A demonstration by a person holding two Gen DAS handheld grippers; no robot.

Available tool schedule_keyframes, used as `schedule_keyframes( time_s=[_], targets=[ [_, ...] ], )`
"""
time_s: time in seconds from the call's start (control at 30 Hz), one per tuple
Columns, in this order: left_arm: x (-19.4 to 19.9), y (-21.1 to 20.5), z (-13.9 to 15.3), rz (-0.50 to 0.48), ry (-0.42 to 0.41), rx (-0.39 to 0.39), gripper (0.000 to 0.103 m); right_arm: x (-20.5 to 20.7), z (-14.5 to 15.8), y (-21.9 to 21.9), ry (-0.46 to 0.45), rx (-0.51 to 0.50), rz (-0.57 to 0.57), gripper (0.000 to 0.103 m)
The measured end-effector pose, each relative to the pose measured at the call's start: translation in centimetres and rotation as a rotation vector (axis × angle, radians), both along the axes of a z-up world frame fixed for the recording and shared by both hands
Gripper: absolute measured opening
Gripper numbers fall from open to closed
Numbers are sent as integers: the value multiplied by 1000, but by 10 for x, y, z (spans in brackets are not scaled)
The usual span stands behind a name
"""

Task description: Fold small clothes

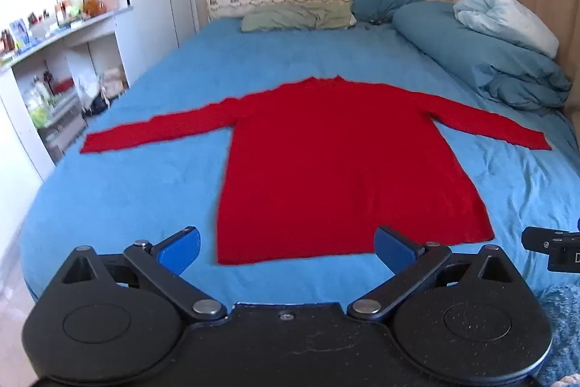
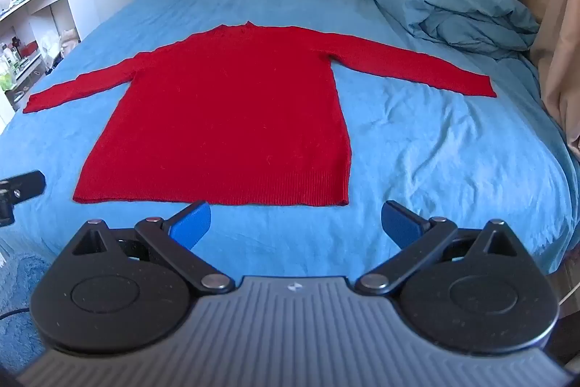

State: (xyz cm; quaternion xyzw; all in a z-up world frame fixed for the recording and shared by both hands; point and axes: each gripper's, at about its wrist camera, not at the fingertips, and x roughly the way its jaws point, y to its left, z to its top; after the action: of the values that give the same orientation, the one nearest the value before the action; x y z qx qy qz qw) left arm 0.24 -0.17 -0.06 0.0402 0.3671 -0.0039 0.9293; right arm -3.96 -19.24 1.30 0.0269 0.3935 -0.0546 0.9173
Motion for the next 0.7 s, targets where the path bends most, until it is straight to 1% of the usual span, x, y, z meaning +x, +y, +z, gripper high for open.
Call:
schedule_keyframes(
  time_s=[0.07, 0.1, 0.13, 0.17, 0.3, 0.33, 0.37, 0.7],
  targets=[
    [6, -2, -2, 4, -7, 34, 103, -1, 0, 0, 1, 17, 0, 103],
    [5, -7, 0, 4, -30, 53, 103, -1, 0, 1, 1, 15, 2, 103],
    [2, -4, 1, 3, -55, 25, 103, -1, 0, 1, 1, 11, 4, 103],
    [-4, -7, 4, 6, -85, 31, 103, -2, 0, 2, 0, 6, 6, 103],
    [-8, -5, 6, 9, -89, -1, 103, -3, 1, 1, -2, -1, 11, 103],
    [-8, -3, 8, 9, -86, 0, 103, -2, 1, -2, -3, 2, 12, 103],
    [-8, -3, 9, 10, -86, 3, 103, -6, 1, 8, -2, -14, 0, 103],
    [-13, 3, 11, 20, -101, 2, 103, -5, 5, 7, -8, -15, 4, 103]
  ],
)
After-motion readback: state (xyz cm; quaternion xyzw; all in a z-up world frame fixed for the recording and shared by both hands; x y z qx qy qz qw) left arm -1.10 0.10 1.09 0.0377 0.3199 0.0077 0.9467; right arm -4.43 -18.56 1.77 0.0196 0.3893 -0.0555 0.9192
